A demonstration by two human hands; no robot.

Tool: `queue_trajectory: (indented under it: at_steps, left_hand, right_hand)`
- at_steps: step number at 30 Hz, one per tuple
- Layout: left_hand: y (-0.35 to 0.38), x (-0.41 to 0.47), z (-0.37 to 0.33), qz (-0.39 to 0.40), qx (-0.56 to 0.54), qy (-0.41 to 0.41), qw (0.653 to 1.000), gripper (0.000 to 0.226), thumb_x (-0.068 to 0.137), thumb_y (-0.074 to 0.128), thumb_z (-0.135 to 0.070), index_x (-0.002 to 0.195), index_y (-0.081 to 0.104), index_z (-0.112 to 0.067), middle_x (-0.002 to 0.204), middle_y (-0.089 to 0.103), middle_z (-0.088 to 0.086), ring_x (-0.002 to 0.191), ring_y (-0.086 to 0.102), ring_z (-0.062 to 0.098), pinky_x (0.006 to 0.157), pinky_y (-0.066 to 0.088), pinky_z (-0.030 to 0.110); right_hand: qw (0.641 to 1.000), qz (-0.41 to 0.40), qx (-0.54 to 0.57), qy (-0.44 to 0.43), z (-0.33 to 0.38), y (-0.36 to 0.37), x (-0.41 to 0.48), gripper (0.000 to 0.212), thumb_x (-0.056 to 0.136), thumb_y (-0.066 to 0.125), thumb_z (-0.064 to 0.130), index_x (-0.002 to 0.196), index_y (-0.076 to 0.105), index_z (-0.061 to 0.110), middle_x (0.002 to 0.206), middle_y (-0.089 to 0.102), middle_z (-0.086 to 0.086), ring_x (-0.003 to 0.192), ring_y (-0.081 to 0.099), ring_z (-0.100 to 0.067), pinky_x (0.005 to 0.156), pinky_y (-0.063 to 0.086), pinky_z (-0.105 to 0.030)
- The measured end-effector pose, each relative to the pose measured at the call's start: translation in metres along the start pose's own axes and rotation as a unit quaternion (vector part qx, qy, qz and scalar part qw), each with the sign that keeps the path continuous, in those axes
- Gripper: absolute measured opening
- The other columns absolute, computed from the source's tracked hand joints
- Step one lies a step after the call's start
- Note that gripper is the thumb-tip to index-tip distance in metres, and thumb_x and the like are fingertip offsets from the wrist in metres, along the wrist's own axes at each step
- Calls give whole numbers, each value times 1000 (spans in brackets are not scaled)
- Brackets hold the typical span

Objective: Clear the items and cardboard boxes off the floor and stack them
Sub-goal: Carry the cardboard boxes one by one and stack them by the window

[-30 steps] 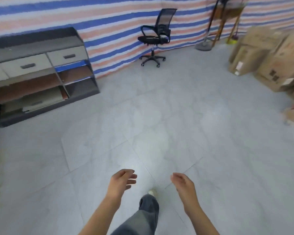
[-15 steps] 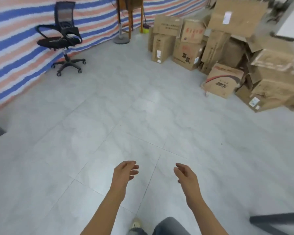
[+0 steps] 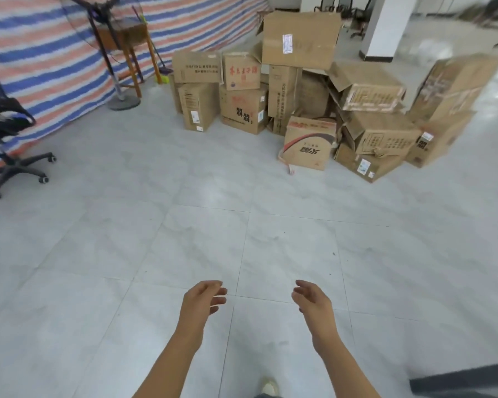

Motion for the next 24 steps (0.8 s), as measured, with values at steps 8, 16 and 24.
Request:
queue_trajectory:
  at_steps: [8, 16, 24]
  left_hand:
    - [31, 55, -26, -24, 3, -21, 999, 12, 92, 54, -7, 87, 65, -8, 87, 68, 12, 77, 62, 24, 70, 47, 28]
    - [23, 139, -44, -54, -18, -56, 997, 13, 93, 52, -7, 96, 63, -1, 93, 67, 16, 78, 62, 27, 63, 46, 25]
    - [-5, 291, -164, -64, -79, -7, 995, 12, 92, 53, -9, 91, 64, -4, 90, 67, 14, 79, 62, 26, 69, 45, 29]
  right_hand:
    - [996, 69, -46, 29, 19, 27, 76, 24, 83, 53, -8, 80, 63, 14, 85, 63, 0, 77, 56, -7, 65, 41, -15]
    - [989, 110, -94, 26, 54, 83, 164, 15, 85, 57, -1, 86, 63, 13, 85, 63, 4, 77, 56, -5, 62, 41, -12]
    - [993, 69, -93, -1, 128, 160, 285, 13, 84, 66, 10, 84, 63, 23, 98, 65, -5, 99, 58, -18, 79, 40, -22]
Point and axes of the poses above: each hand's wrist, its own x-axis towards the middle knuckle, its own y-axis out of the palm, z = x × y, the point moved 10 cm from there along x, towards the middle knuckle
